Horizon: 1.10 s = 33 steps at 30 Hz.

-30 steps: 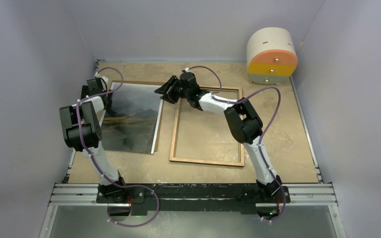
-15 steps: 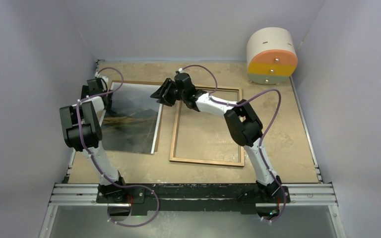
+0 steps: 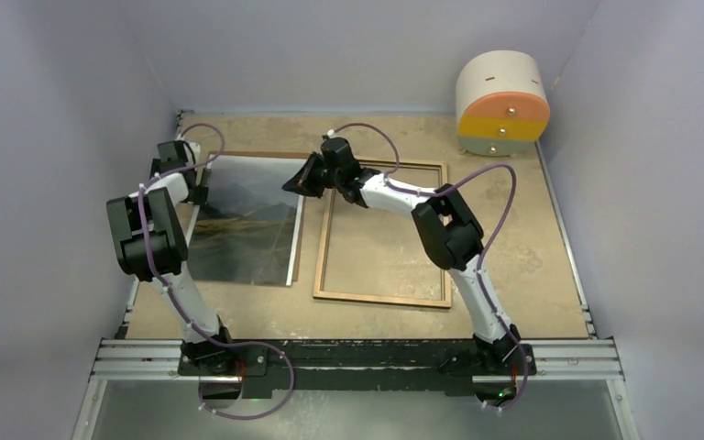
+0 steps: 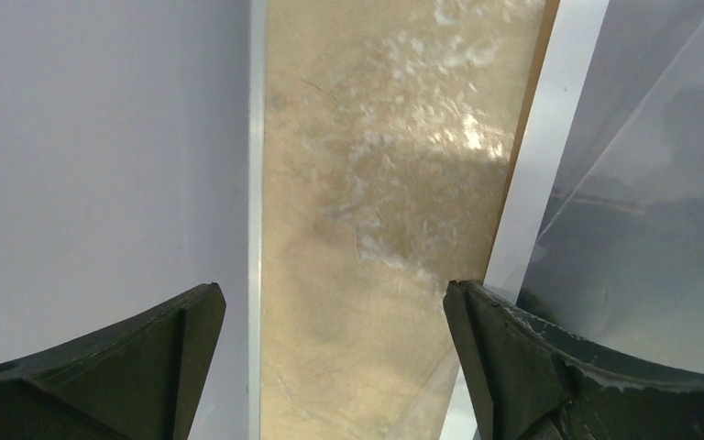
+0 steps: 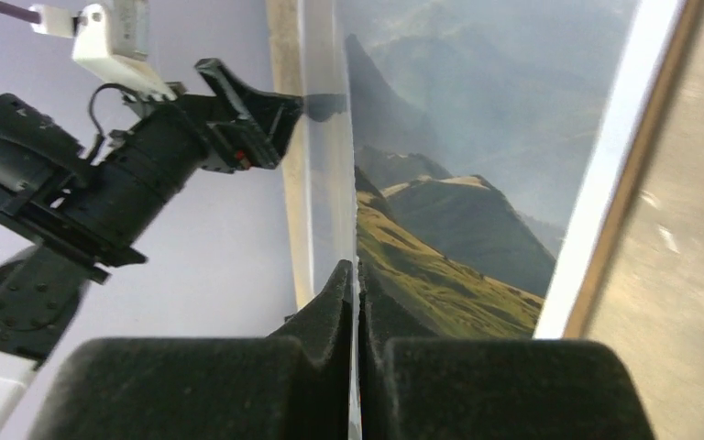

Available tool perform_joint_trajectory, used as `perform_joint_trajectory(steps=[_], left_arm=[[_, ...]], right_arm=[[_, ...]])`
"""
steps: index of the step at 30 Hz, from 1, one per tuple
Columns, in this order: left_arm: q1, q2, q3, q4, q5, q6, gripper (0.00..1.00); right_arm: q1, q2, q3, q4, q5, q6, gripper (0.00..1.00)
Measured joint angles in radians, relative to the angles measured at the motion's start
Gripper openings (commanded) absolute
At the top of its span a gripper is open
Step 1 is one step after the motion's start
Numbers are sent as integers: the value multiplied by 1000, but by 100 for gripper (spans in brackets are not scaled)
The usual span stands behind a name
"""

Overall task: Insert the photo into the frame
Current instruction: Pick up the photo frame item at the center of the board.

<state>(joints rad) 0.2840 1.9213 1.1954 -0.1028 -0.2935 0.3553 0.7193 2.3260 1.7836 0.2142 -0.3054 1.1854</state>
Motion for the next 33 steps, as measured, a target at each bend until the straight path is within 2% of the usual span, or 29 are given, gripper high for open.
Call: perform_joint_trajectory(steps=[5, 8, 13, 18, 19, 21, 25, 26, 30, 33], left_arm=[[38, 0, 91, -207, 87, 8, 100], [51, -1, 151, -287, 123, 23, 100], [51, -28, 194, -354, 180, 31, 100], [-11, -72, 194, -405, 194, 34, 100], [-38, -82, 193, -411, 193, 35, 100], [-99, -96, 192, -417, 195, 34, 100], [-223, -104, 192, -427, 202, 34, 100], [-254, -104, 192, -431, 201, 35, 100], [-343, -103, 192, -432, 197, 35, 100], [-373, -90, 207, -436, 191, 34, 100]], right_arm=[[-63, -114, -141, -75, -43, -81, 0], [-153, -219, -216, -170, -84, -177, 0], [-340, -362, -259, -362, -86, -390, 0], [-474, -389, -257, -568, 3, -595, 0], [-480, -384, -256, -602, 24, -623, 3], [-478, -362, -244, -674, 60, -675, 18], [-464, -301, -193, -760, 106, -739, 59], [-463, -290, -185, -768, 112, -747, 66], [-462, -266, -161, -803, 164, -749, 91], [-462, -280, -165, -810, 210, -729, 99]])
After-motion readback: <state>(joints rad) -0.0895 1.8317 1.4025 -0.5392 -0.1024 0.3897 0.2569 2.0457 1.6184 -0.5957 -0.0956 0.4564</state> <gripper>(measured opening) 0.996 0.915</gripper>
